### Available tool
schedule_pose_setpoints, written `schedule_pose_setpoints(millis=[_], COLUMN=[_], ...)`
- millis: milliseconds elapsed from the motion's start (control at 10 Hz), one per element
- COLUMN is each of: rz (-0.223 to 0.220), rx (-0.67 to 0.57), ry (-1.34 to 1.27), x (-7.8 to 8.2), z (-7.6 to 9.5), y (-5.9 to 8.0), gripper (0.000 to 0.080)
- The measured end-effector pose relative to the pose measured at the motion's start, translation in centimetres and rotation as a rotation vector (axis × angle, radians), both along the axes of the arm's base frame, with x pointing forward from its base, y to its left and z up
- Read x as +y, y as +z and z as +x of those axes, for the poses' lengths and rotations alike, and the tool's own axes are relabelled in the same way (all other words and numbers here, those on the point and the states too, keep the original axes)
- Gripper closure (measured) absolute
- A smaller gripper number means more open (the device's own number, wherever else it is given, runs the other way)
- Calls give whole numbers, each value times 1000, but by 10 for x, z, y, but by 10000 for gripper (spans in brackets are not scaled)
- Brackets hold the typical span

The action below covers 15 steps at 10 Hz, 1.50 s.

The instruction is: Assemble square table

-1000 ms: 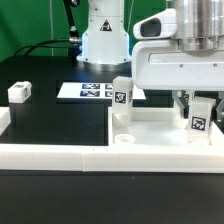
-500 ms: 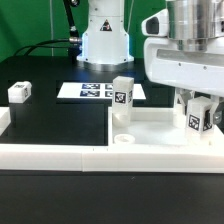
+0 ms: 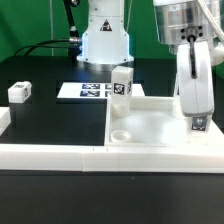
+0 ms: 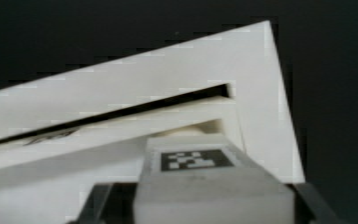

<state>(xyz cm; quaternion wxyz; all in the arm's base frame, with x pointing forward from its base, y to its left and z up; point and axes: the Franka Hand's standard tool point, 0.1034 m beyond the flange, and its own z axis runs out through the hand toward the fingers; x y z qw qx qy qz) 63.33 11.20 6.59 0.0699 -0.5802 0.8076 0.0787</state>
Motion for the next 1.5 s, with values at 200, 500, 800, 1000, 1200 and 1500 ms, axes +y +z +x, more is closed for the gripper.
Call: schedule_pose_setpoints(millis=[200,500,800,1000,1200,1500], rz=[-2,-21,-22,-23,-23,-23], rx=[26,38,41,41,41,42], ry=[-134,-173,-173,-173,-173,-173], x=[-3,-6,-6,-6,-6,-6], z=[0,-1,-2,-2,-2,-2], y=[0,0,-2,-2,-3,-3], gripper=[505,502,230,166,155,151])
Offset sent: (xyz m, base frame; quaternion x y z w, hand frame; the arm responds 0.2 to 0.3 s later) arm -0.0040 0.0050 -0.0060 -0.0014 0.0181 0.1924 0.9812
